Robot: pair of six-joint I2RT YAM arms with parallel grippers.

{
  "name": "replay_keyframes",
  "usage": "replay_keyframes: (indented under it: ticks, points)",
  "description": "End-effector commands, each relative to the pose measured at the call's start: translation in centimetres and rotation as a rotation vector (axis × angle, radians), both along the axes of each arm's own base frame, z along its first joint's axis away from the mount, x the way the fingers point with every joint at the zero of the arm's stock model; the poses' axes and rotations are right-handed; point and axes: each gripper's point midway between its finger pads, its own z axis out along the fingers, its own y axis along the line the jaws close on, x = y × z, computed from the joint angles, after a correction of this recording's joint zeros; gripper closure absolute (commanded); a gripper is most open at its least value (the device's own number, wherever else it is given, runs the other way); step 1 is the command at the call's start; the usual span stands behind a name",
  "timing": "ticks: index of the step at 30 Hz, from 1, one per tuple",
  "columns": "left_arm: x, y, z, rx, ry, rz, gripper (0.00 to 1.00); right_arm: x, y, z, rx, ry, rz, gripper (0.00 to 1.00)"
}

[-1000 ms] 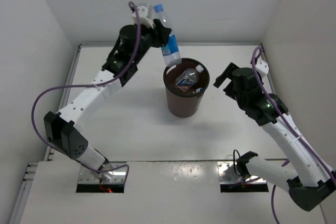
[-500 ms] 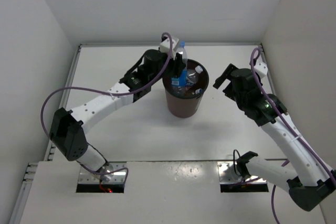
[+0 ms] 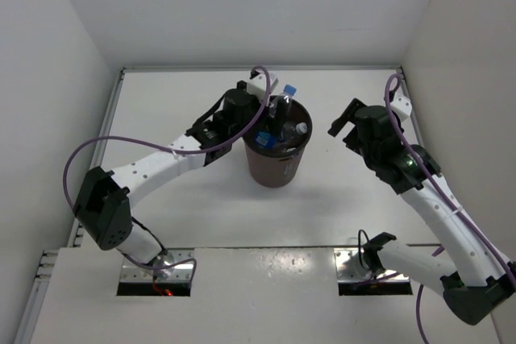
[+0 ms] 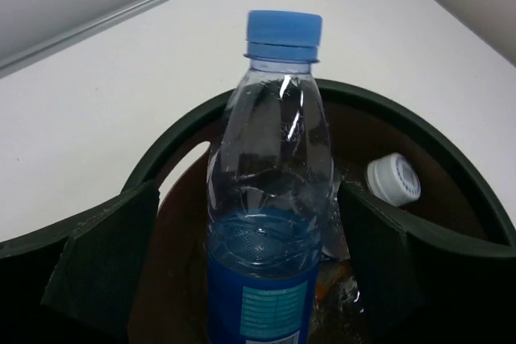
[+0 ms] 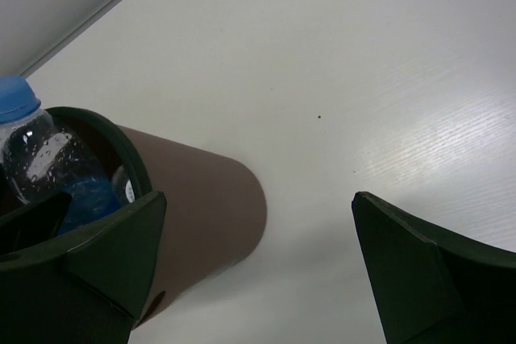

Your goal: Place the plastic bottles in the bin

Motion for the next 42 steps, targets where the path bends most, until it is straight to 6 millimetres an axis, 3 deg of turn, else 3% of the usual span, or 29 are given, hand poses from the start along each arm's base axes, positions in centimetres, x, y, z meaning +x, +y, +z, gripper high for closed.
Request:
replay_keyframes:
  ticks: [1, 2, 4, 5, 7, 8, 10, 11, 12, 14, 15, 17, 18, 19, 20, 21, 22, 23, 24, 26, 27, 28, 30, 31, 33, 34, 35, 38, 42]
  points:
    - [0.6, 0.6, 5.3, -0.064, -0.097, 0.05, 0.0, 0.4, -0.2, 0.8, 0.022, -0.042, -0.022, 0.0]
    - [1.0, 0.4, 7.3, -0.1, -0.122, 0.061, 0.0, 0.5, -0.1, 0.6, 0.017, -0.034, -0.022, 0.0]
    - [1.4, 0.0, 9.6, -0.132, -0.155, 0.061, 0.0, 0.6, 0.1, 0.7, 0.027, -0.041, -0.015, 0.0]
    - [1.4, 0.0, 12.9, -0.187, -0.195, 0.063, 0.0, 0.7, -0.2, 0.8, 0.027, -0.041, -0.024, 0.0]
    - [1.8, -0.4, 15.2, -0.223, -0.232, 0.063, 0.0, 0.7, -0.2, 0.8, 0.027, -0.041, -0.024, 0.0]
    - [1.9, -0.5, 17.8, -0.259, -0.269, 0.063, 0.0, 0.7, 0.0, 0.7, 0.031, -0.039, -0.016, 0.0]
    - [2.3, -0.4, 19.8, -0.26, -0.317, 0.075, 0.0, 0.7, 0.0, 0.5, 0.031, -0.039, -0.016, 0.0]
    - [2.5, 0.4, 22.3, -0.271, -0.37, 0.108, 0.0, 0.7, 0.0, 0.5, 0.031, -0.039, -0.016, 0.0]
    - [3.1, 1.0, 22.9, -0.263, -0.391, 0.14, 0.0, 0.7, 0.0, 0.5, 0.031, -0.039, -0.016, 0.0]
    - [6.3, 5.6, 22.4, -0.282, -0.348, 0.35, 0.0, 0.6, -0.1, -0.3, 0.027, -0.002, -0.038, 0.0]
    - [7.6, 7.4, 21.4, -0.288, -0.318, 0.435, 0.0, 0.7, -0.4, -1.0, 0.019, 0.027, -0.054, 0.0]
    - [9.7, 12.8, 19.3, -0.279, -0.271, 0.638, 0.0, 0.9, 0.0, -2.0, -0.004, 0.096, -0.041, 0.0]
    - [10.6, 15.2, 16.7, -0.227, -0.244, 0.732, 0.0, 1.2, 0.1, -1.7, -0.008, 0.103, -0.041, 0.0]
    - [11.3, 18.7, 15.4, -0.194, -0.231, 0.811, 0.0, 1.3, 0.1, -2.0, -0.013, 0.126, -0.044, 0.0]
    - [11.8, 20.6, 13.4, -0.161, -0.2, 0.852, 0.0, 1.0, -0.1, -2.4, -0.03, 0.159, -0.045, 0.0]
    - [11.7, 23.1, 10.8, -0.177, -0.143, 0.934, 0.0, 1.2, -0.3, -2.7, -0.048, 0.184, -0.051, 0.0]
    - [11.4, 25.3, 9.9, -0.197, -0.113, 0.981, 0.0, 1.1, -1.5, -3.2, -0.078, 0.202, -0.097, 0.0]
    - [11.2, 29.7, 7.9, -0.185, -0.062, 1.073, 0.0, 0.7, -2.2, -3.2, -0.096, 0.221, -0.117, 0.0]
    - [11.0, 30.8, 5.2, -0.214, 0.005, 1.083, 0.0, 0.7, -3.0, -3.5, -0.097, 0.23, -0.141, 0.0]
    - [10.1, 34.3, 3.3, -0.24, 0.054, 1.105, 0.0, 0.6, -4.0, -4.2, -0.103, 0.25, -0.172, 0.0]
    - [9.5, 33.7, 0.1, -0.236, 0.133, 1.05, 0.0, 0.2, -4.4, -5.2, -0.078, 0.281, -0.177, 0.0]
    - [9.5, 33.7, -0.5, -0.245, 0.132, 1.014, 0.0, 0.3, -4.5, -6.0, -0.064, 0.29, -0.171, 0.0]
    - [9.0, 32.7, -3.6, -0.167, 0.181, 0.909, 0.0, 0.6, -3.9, -6.9, -0.012, 0.334, -0.129, 0.0]
    - [8.2, 31.9, -6.0, -0.104, 0.229, 0.841, 0.0, 0.7, -4.1, -7.7, -0.009, 0.374, -0.117, 0.0]
    - [7.2, 31.7, -7.5, -0.1, 0.263, 0.837, 0.0, 0.8, -3.3, -10.3, 0.016, 0.511, -0.071, 0.0]
    - [6.7, 31.5, -8.8, -0.083, 0.29, 0.816, 0.0, 0.7, -3.3, -10.9, 0.025, 0.552, -0.071, 0.0]
    - [6.7, 31.5, -8.8, -0.065, 0.286, 0.809, 0.0, 0.7, -3.1, -11.4, 0.041, 0.58, -0.066, 0.0]
    - [5.8, 31.6, -10.5, 0.022, 0.304, 0.768, 0.0, 2.0, -3.4, -10.8, 0.048, 0.552, -0.048, 0.0]
    - [4.2, 30.7, -11.8, 0.081, 0.319, 0.667, 0.0, 4.2, -2.3, -6.8, 0.097, 0.386, 0.003, 0.0]
